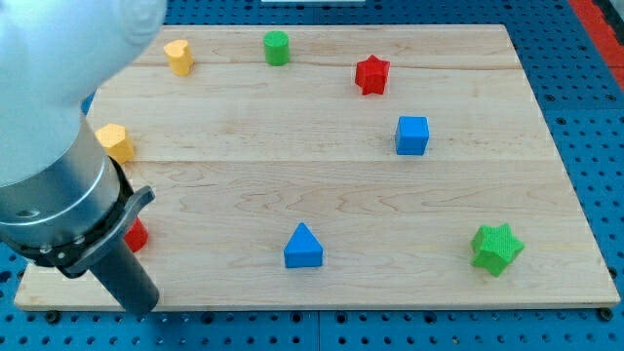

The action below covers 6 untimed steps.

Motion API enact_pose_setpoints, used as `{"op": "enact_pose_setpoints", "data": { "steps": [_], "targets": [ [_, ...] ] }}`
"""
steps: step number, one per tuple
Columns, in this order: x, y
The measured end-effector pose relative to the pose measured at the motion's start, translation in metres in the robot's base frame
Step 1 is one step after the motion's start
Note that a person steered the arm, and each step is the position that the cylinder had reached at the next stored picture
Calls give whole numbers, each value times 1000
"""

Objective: Move your arm down to the green star

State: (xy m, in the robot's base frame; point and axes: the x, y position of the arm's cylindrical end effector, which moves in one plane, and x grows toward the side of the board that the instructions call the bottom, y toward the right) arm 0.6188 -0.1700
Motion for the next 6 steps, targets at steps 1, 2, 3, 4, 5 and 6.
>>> {"op": "enact_pose_setpoints", "data": {
  "steps": [1,2,3,4,5,6],
  "targets": [
    [-1,59],
    [0,175],
    [0,209],
    [0,277],
    [0,362],
    [-15,383]
  ]
}}
